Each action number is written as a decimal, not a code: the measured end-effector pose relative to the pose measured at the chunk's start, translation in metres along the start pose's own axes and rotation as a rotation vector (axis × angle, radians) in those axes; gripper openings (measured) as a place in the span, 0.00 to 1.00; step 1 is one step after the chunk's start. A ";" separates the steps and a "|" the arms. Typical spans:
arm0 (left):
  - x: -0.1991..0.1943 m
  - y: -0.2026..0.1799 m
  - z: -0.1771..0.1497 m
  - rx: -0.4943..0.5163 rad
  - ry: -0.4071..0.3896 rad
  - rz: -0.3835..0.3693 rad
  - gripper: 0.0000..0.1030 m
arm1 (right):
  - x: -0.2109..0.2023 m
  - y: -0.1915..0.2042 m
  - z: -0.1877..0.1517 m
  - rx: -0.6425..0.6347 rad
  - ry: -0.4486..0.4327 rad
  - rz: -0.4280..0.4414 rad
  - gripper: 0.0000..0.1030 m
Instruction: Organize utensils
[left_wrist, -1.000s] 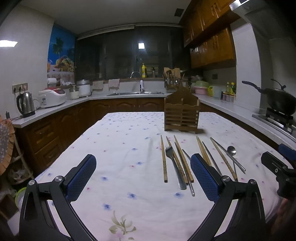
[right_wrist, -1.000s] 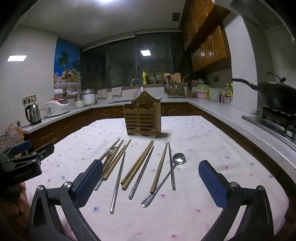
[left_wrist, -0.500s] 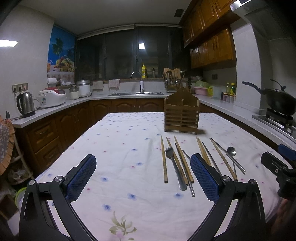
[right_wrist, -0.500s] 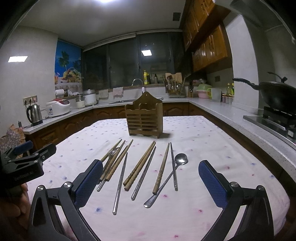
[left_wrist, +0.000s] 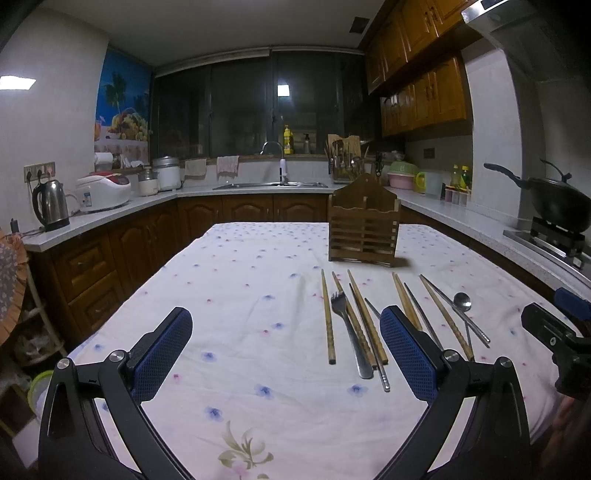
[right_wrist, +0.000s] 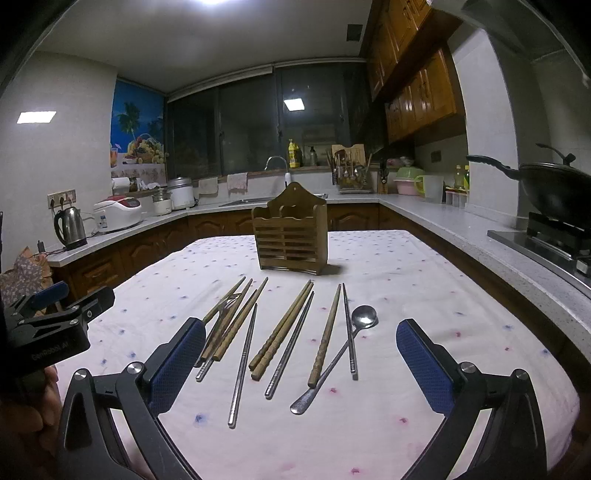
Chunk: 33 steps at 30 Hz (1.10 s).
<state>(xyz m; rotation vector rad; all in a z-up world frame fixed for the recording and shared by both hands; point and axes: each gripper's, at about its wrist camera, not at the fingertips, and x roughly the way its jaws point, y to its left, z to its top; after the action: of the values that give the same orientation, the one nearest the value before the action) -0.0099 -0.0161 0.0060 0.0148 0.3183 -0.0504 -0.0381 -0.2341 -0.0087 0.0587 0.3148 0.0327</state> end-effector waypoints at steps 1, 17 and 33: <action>0.000 -0.001 0.000 -0.001 0.001 -0.001 1.00 | 0.000 0.000 0.000 0.000 0.000 0.000 1.00; 0.000 -0.001 0.000 0.001 0.007 -0.003 1.00 | 0.002 0.005 0.000 0.001 0.005 0.003 1.00; 0.044 0.008 0.005 -0.060 0.167 -0.071 1.00 | 0.015 -0.010 0.012 0.057 0.048 0.035 1.00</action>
<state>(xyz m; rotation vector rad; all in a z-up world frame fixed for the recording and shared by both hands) 0.0340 -0.0102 -0.0026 -0.0522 0.4877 -0.1099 -0.0197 -0.2442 -0.0023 0.1196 0.3626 0.0595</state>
